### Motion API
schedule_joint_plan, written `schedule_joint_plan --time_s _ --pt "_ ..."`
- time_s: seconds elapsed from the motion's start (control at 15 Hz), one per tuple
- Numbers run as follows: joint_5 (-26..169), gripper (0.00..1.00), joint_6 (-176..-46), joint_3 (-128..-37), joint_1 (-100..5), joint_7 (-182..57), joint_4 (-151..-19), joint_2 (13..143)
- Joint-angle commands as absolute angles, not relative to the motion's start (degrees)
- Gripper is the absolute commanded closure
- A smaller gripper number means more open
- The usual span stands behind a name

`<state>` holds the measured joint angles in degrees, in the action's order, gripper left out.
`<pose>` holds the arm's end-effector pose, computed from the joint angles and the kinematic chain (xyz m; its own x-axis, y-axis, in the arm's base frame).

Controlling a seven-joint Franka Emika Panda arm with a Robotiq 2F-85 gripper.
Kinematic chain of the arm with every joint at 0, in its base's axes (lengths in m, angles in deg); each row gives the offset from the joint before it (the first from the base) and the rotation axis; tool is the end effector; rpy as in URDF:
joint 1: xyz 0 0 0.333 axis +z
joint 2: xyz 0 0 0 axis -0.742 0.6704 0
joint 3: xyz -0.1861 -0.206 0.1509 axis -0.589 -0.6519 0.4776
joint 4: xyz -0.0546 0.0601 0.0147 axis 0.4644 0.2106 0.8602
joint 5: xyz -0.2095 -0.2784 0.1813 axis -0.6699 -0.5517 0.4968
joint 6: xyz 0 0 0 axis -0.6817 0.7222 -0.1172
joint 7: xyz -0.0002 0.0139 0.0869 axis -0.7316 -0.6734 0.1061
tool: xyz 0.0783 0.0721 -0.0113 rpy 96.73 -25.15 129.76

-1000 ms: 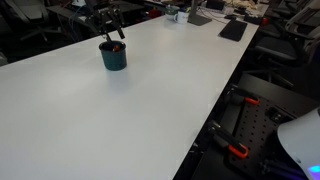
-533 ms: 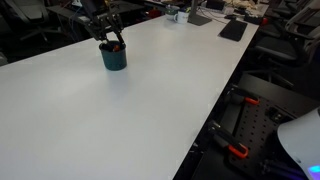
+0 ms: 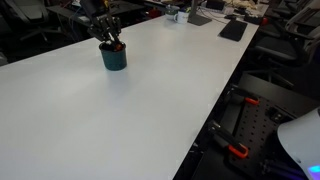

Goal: Take the marker out of the mug.

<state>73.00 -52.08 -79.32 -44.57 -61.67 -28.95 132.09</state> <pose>0.7363 0.0323 0.1894 0.8584 -0.0364 -0.5117 0.0041 -0.9970 0.0779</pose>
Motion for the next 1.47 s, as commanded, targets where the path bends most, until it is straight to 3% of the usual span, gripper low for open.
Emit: schedule_joint_plan --time_s 0.0,0.07,0.2,1.4 --pt "72.16 0.92 -49.41 -79.81 -44.09 -61.41 -26.09 133.55" --pt "72.13 0.87 -49.34 -79.81 -44.07 -61.33 -26.12 133.58" --pt "72.02 0.95 -49.11 -79.82 -43.98 -61.12 -26.24 133.57" --pt "73.88 0.95 -41.42 -78.35 -46.54 -59.8 -21.59 128.39"
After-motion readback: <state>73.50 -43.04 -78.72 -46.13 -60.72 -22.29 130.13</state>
